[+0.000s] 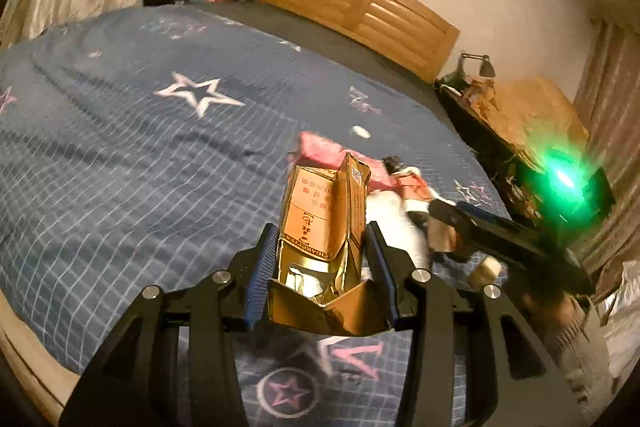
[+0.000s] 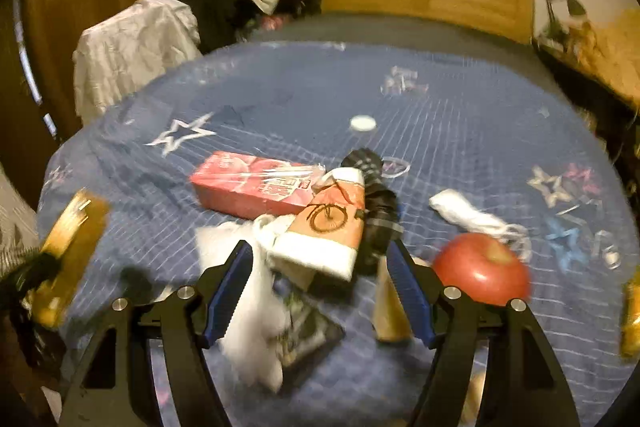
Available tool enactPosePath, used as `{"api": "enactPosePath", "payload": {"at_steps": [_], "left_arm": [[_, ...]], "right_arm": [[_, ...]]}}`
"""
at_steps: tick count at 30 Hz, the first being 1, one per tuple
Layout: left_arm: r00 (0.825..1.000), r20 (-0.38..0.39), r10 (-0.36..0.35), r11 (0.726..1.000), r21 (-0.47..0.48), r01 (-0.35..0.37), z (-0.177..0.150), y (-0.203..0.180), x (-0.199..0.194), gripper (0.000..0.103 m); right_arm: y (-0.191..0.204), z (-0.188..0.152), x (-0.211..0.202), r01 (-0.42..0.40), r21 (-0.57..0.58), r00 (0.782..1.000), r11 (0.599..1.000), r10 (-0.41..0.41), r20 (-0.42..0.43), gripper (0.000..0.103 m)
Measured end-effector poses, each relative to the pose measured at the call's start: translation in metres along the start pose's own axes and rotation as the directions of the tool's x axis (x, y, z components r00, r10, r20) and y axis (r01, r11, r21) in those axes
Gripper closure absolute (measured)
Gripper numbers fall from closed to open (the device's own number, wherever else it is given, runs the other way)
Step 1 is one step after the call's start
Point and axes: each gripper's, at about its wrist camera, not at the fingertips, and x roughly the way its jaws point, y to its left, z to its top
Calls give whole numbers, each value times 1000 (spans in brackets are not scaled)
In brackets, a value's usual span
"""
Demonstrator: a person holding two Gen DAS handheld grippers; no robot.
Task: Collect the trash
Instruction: 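Grasp the gold-brown box with the left tool while the right grasps the orange cup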
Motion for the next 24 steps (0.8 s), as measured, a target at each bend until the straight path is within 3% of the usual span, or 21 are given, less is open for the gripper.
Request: {"api": "enactPosePath", "payload": {"at_steps": [3, 5, 8, 10, 14, 20, 24], "left_arm": [[1000, -1, 7, 1000, -16, -7, -1, 12, 1, 60], [1000, -5, 5, 1000, -28, -5, -1, 17, 2, 60], [1000, -11, 5, 999, -41, -5, -4, 23, 4, 59], [1000, -14, 3, 999, -47, -4, -4, 24, 5, 59], [1000, 0, -10, 1000, -25, 10, -2, 16, 1, 59], [1000, 3, -26, 1000, 8, 26, -6, -2, -6, 59], [999, -1, -39, 998, 40, 39, -10, -20, -10, 59]], "right_arm": [[1, 5, 33, -2, 29, 999, 1000, 4, -50, 35], [3, 4, 46, 14, 23, 997, 1000, -12, -70, 45], [-1, 3, 37, -43, 78, 999, 996, 45, -30, 49], [-2, 3, 25, -83, 97, 996, 992, 85, -12, 93], [-2, 3, -6, -101, 107, 995, 989, 100, 17, 92], [-9, -14, -65, -196, 152, 978, 969, 182, 101, 92], [-3, -33, -115, -184, 115, 972, 976, 164, 170, 92]]}}
